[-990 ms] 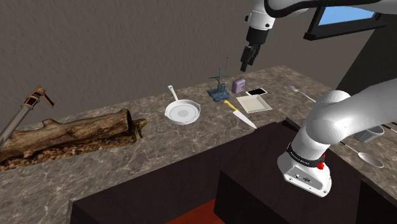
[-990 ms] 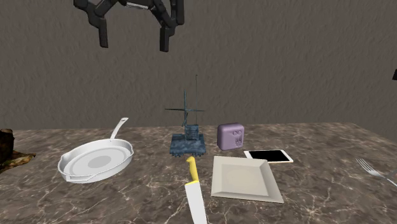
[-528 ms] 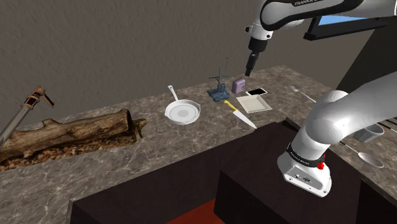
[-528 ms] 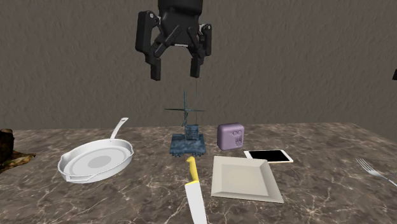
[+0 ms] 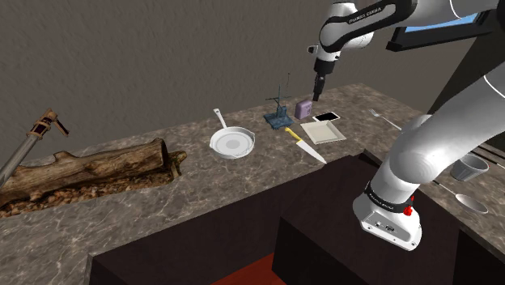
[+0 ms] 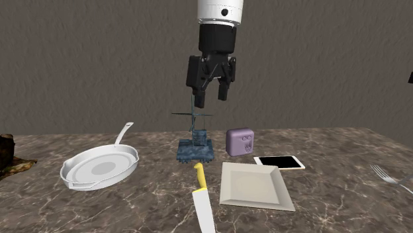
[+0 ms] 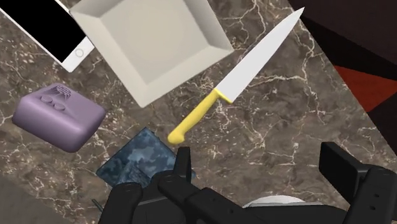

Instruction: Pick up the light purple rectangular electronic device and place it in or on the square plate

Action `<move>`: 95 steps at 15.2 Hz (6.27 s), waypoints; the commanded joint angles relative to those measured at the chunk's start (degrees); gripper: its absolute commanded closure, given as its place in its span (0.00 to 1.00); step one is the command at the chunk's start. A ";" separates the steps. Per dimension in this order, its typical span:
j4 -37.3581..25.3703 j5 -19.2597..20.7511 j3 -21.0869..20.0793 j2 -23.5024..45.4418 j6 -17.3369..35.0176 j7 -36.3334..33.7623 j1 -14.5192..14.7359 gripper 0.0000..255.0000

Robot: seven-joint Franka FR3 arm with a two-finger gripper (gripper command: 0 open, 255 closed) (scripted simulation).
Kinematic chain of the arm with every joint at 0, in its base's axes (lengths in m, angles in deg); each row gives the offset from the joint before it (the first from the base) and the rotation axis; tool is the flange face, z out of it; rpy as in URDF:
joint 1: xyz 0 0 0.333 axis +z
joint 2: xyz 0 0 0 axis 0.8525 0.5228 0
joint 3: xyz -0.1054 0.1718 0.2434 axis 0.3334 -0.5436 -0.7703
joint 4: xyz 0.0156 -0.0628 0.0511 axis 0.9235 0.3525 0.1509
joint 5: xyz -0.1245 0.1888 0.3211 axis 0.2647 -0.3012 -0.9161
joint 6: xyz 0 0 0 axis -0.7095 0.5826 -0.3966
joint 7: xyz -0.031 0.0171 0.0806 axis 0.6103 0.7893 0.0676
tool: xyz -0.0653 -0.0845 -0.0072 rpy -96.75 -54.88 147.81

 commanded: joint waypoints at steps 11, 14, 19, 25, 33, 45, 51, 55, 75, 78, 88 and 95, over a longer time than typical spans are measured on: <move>-16.66 -15.07 8.32 30.54 9.16 33.13 0.46 0.00; -22.81 -19.51 6.81 38.32 9.33 40.36 -2.38 0.00; -34.74 -24.15 3.22 50.49 8.37 49.40 -7.88 0.00; -36.78 -26.01 1.46 55.05 10.69 51.52 -9.60 0.00; -36.69 -26.73 0.90 56.34 12.00 51.95 -9.96 0.00; -36.63 -26.74 0.89 56.34 12.06 51.97 -9.96 1.00; -36.92 -25.32 1.96 53.86 9.44 51.07 -9.23 1.00; -37.34 -24.21 2.73 51.99 7.30 50.37 -8.71 1.00; -7.40 -6.75 9.30 21.42 11.19 41.61 -0.82 1.00; 0.64 0.27 9.10 12.11 11.39 37.23 -1.66 1.00; 3.33 -4.78 9.86 18.98 19.91 41.13 -1.17 1.00; 4.33 -10.62 9.56 24.80 25.58 45.42 -0.97 1.00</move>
